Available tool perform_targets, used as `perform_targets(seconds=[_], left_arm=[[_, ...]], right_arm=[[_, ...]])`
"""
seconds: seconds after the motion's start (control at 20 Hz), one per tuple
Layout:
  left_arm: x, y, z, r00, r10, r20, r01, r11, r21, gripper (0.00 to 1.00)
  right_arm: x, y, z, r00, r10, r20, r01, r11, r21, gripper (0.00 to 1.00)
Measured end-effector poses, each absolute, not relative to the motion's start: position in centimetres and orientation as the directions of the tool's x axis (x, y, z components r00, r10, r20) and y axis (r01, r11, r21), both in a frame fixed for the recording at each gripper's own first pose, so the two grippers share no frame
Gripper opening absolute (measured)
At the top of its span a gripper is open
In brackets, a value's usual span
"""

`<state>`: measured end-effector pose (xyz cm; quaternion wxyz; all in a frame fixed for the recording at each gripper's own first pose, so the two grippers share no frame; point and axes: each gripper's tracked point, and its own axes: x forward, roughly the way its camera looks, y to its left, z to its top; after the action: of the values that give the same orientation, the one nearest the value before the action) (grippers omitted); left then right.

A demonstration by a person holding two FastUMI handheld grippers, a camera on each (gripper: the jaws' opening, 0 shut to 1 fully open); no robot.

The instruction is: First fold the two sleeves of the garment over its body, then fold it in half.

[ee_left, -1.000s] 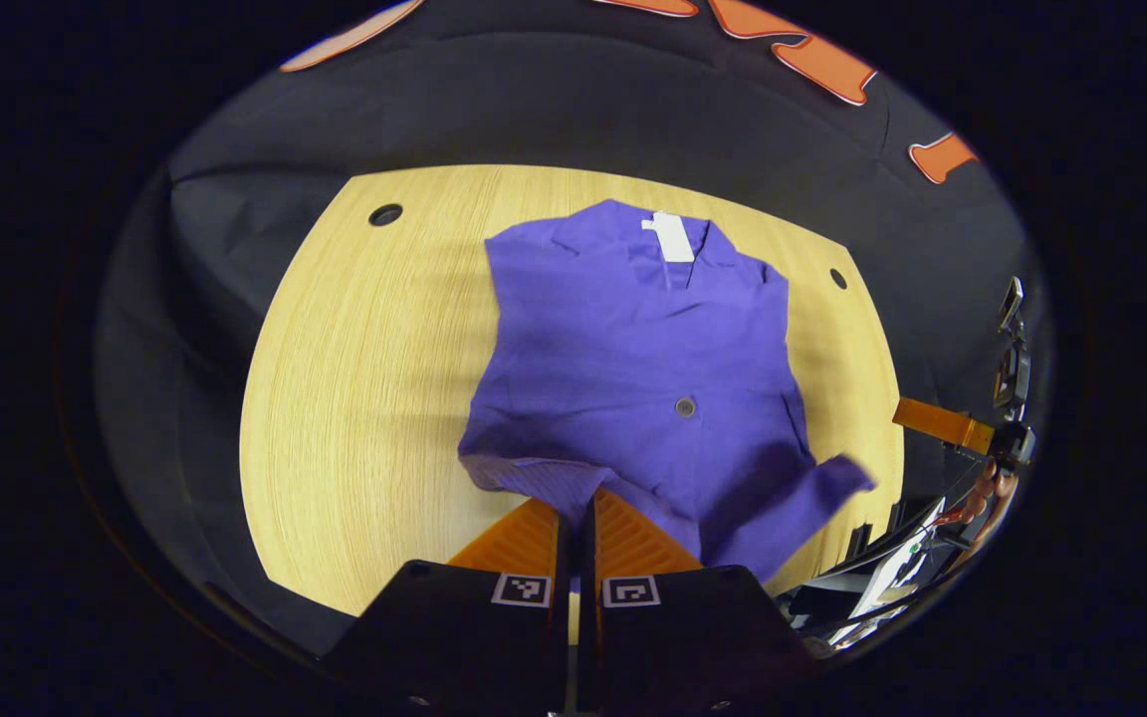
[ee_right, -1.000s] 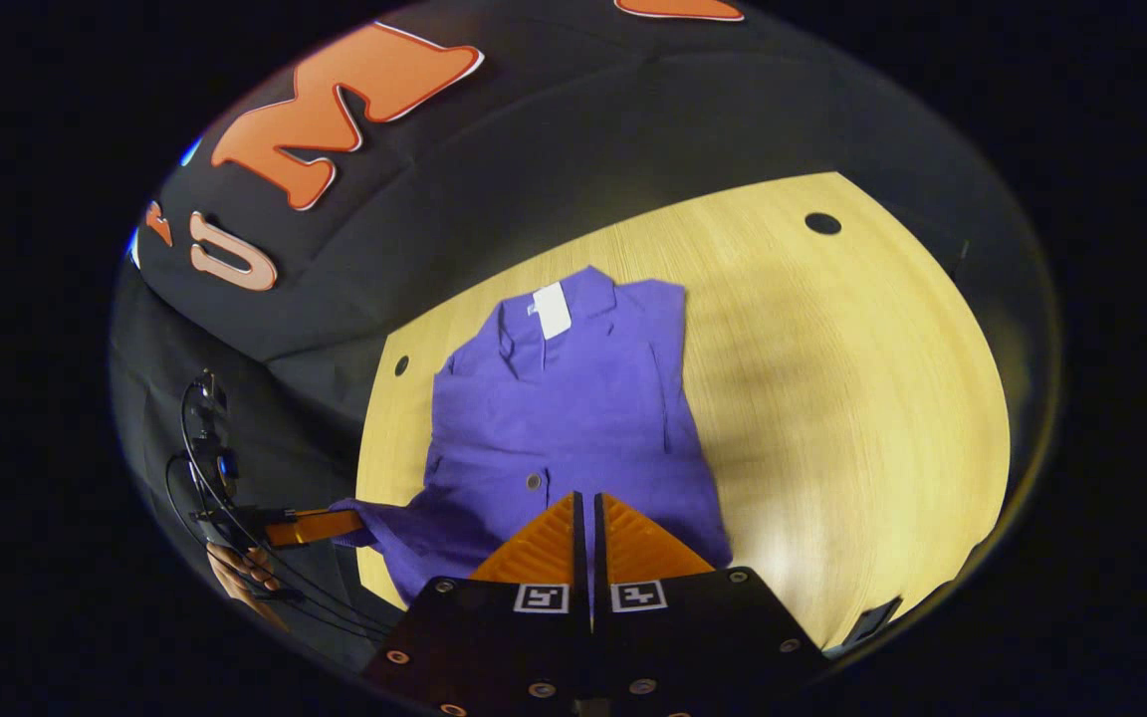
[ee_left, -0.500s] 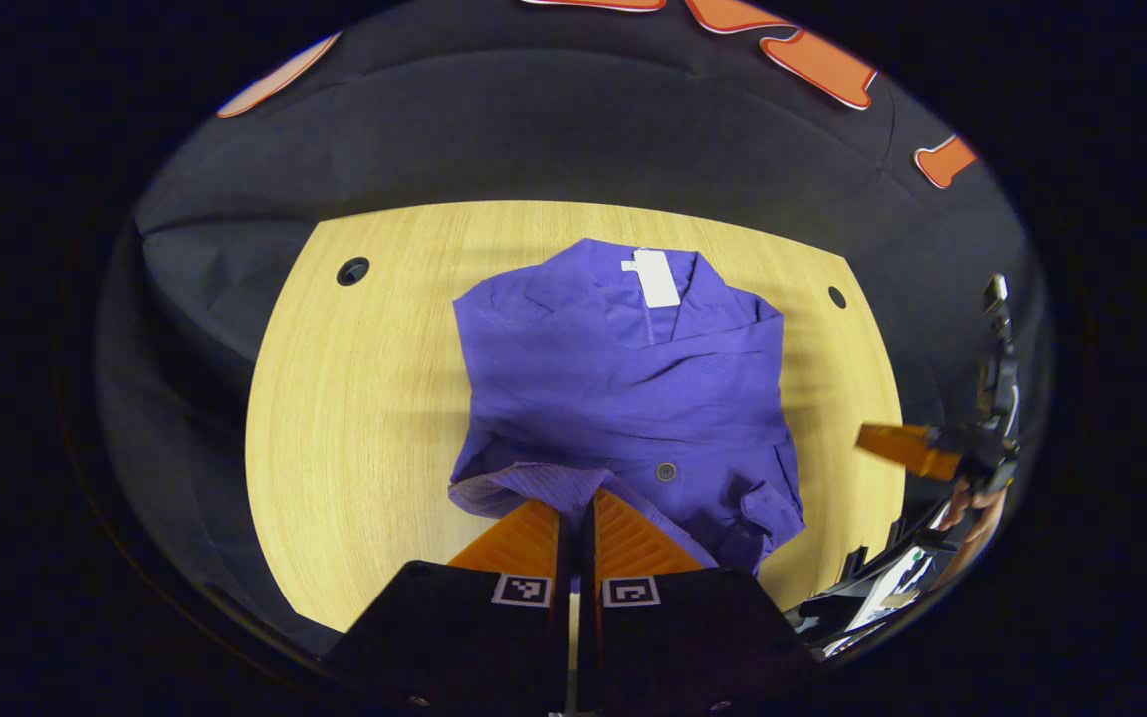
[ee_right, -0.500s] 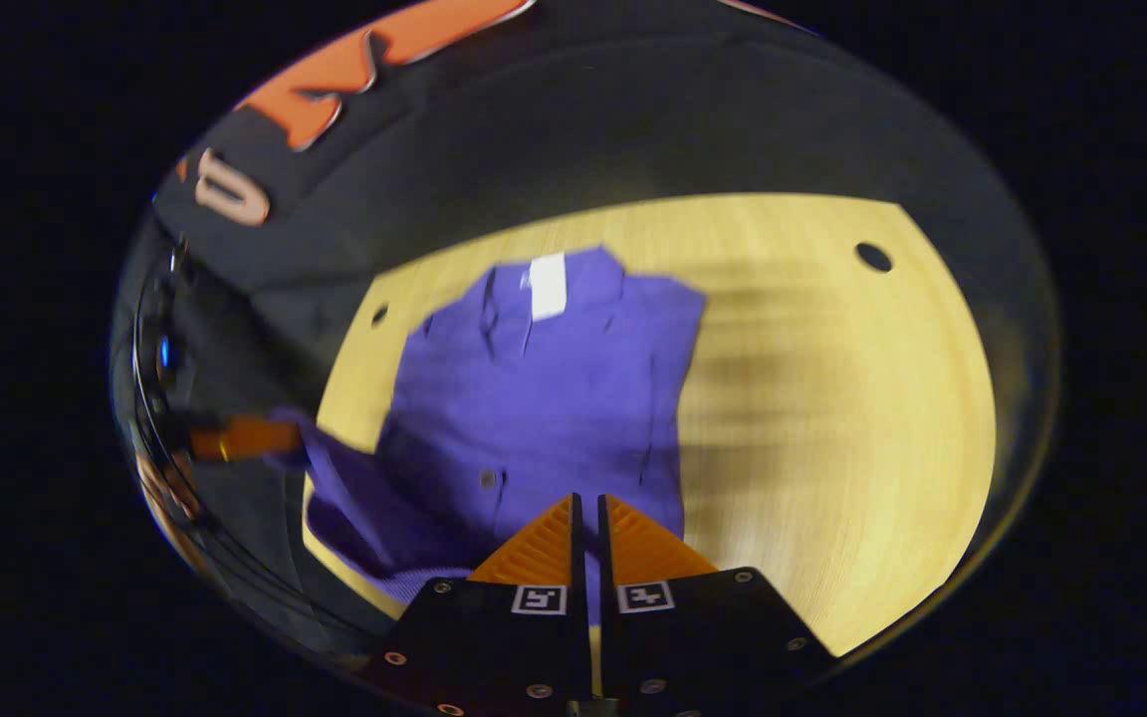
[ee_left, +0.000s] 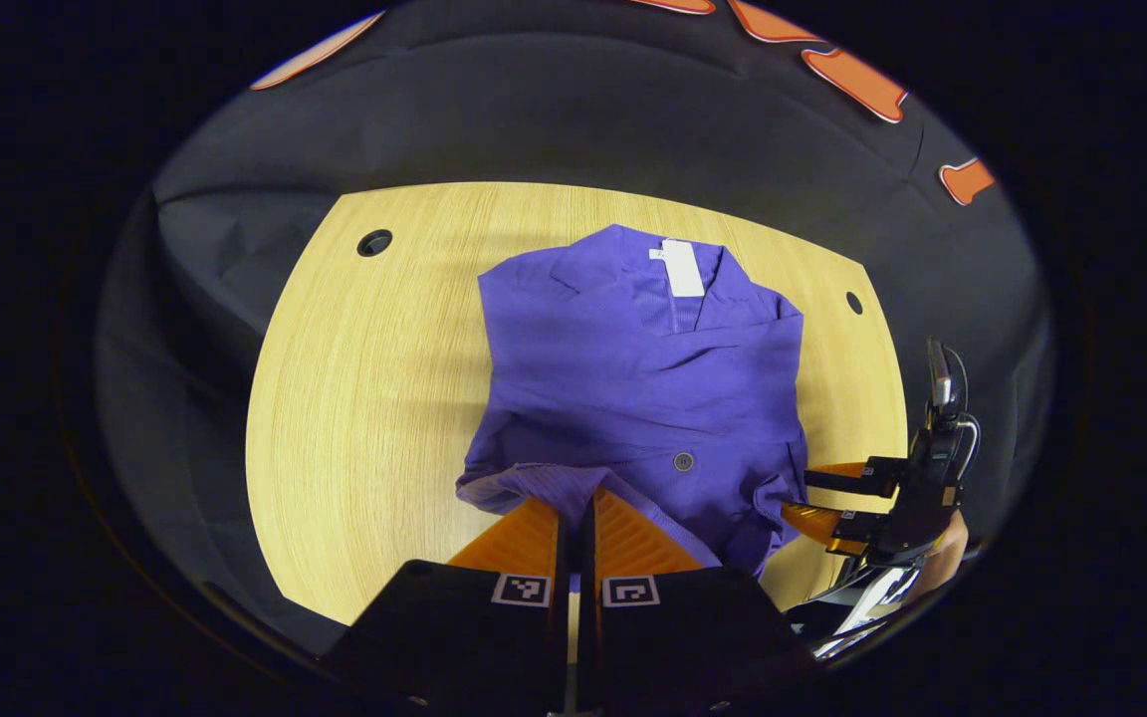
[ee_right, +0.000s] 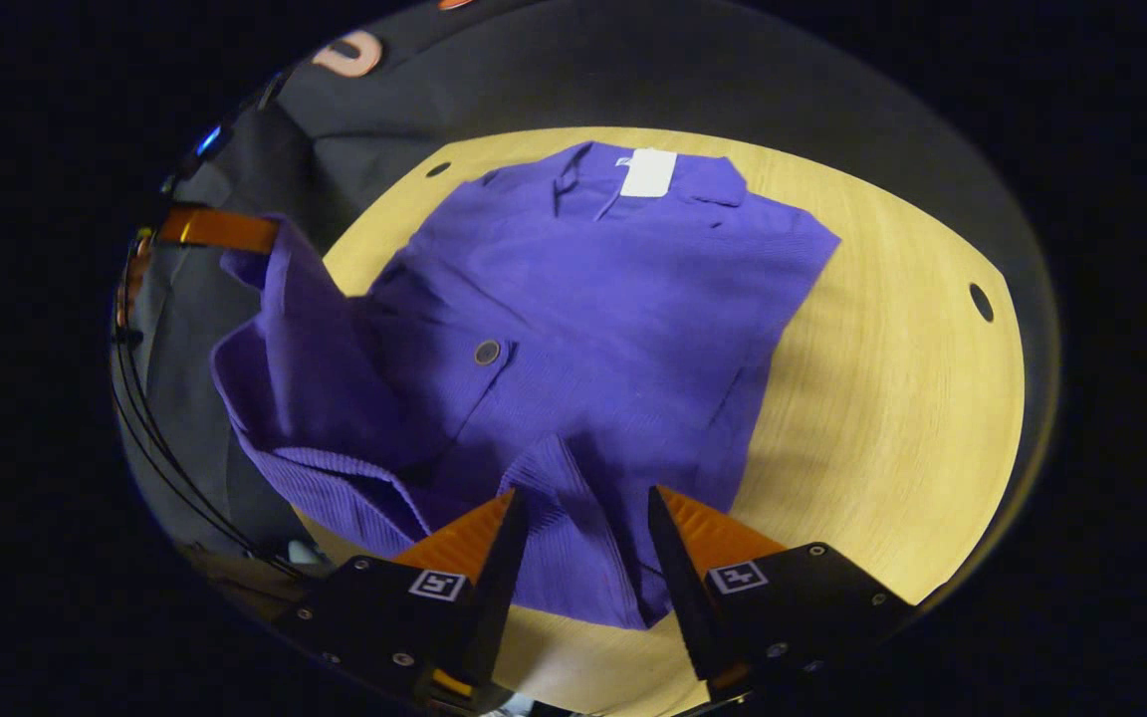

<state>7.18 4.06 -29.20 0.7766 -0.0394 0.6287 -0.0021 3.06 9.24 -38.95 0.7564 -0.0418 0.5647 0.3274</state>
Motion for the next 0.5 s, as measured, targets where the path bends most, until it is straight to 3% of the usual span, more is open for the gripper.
perform_targets(seconds=[0.25,0.35,0.5], left_arm=[[6.7,4.6,-30.0,0.195,-0.039,-0.98,-0.078,0.995,-0.055,0.05],[6.6,4.8,-29.9,0.193,-0.035,-0.981,-0.078,0.996,-0.05,0.05],[6.7,4.5,-29.9,0.196,-0.033,-0.98,-0.073,0.996,-0.048,0.05]], right_arm=[[3.3,10.8,-40.2,0.126,0.47,-0.873,-0.55,0.766,0.333,0.75],[2.9,11.2,-40.1,0.102,0.487,-0.867,-0.534,0.762,0.365,0.67],[4.1,10.7,-39.6,0.141,0.481,-0.865,-0.48,0.798,0.365,0.05]])
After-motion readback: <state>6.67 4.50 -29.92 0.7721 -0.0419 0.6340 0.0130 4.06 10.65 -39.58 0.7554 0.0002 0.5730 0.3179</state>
